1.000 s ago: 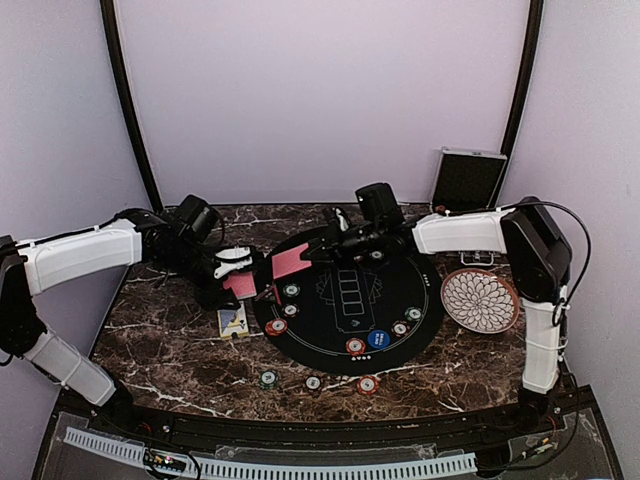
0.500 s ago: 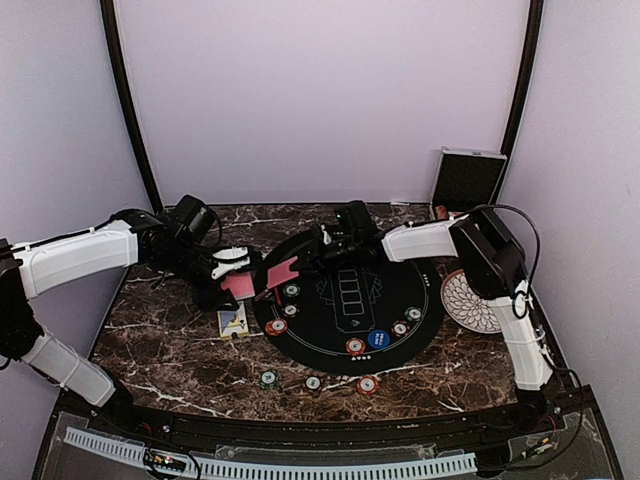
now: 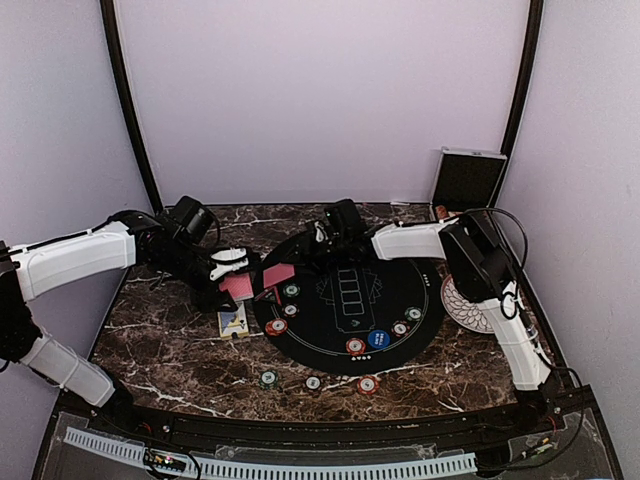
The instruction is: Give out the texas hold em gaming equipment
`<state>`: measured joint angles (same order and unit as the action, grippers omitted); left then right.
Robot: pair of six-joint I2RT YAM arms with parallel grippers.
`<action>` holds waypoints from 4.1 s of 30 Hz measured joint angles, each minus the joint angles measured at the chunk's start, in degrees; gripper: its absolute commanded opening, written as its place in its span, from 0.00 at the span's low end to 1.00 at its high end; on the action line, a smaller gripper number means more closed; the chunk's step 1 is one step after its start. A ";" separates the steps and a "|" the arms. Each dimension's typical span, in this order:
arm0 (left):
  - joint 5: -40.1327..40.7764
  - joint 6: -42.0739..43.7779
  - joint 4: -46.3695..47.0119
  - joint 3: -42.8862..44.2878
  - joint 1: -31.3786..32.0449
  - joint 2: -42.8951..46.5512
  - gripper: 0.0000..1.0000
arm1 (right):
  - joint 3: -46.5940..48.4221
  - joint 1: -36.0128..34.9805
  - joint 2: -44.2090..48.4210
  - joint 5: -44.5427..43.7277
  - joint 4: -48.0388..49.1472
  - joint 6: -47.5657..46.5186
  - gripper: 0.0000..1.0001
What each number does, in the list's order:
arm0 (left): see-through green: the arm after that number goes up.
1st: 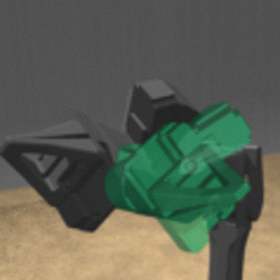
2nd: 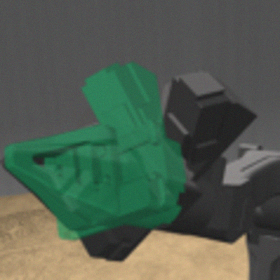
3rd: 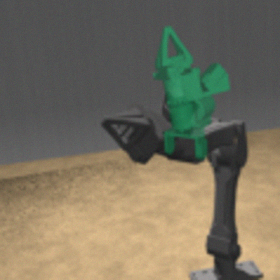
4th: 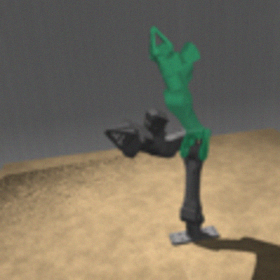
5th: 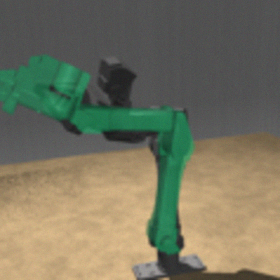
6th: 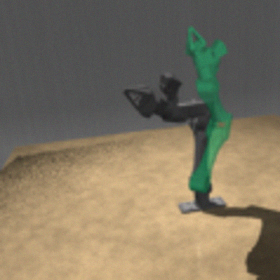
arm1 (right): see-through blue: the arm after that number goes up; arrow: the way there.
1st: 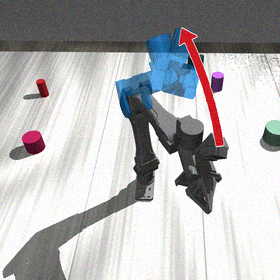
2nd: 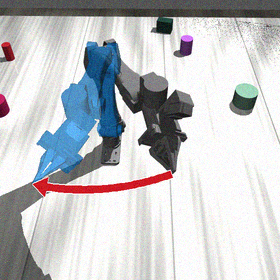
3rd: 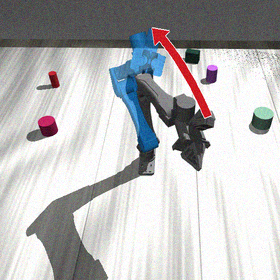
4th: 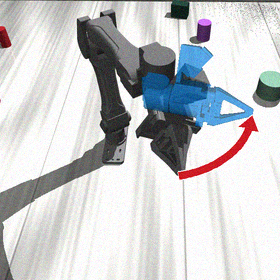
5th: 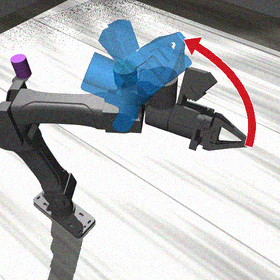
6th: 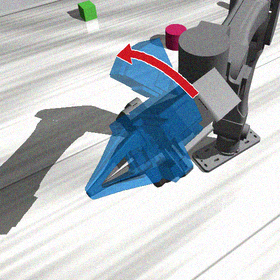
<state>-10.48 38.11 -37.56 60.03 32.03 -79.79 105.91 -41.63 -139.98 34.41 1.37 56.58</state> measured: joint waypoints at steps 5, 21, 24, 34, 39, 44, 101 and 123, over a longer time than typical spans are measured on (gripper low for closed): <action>-0.07 0.02 -0.02 0.00 0.00 0.00 0.16 | 0.37 0.00 0.00 -3.37 -5.11 -3.69 0.56; -0.42 0.00 -0.04 0.02 0.00 -0.02 0.15 | -10.16 -0.26 16.50 -8.83 -8.87 -9.92 0.81; -0.50 -0.02 -0.04 0.09 0.00 -0.15 0.15 | -13.03 -1.53 19.52 -6.29 -5.35 -8.83 0.82; -1.07 -0.52 -0.07 2.45 0.00 -1.79 0.15 | -18.34 -9.01 20.41 1.90 2.27 -3.76 0.82; -1.29 -0.94 -0.24 3.67 0.00 -2.29 0.15 | -18.56 -9.44 20.39 4.17 6.47 -1.07 0.82; -1.49 -1.11 -0.44 4.42 0.00 -2.75 0.15 | -18.56 -9.53 19.54 5.90 9.64 1.09 0.82; -2.34 -1.27 -2.58 8.50 0.00 -6.34 0.14 | -17.97 -7.23 16.85 8.09 13.09 4.09 0.32; -2.05 -1.27 -2.32 8.50 0.00 -6.34 0.12 | -25.53 -1.75 24.04 8.28 13.31 5.44 0.00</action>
<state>-12.53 36.84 -39.88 68.53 32.03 -86.13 80.38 -43.38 -115.94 42.70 14.68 62.02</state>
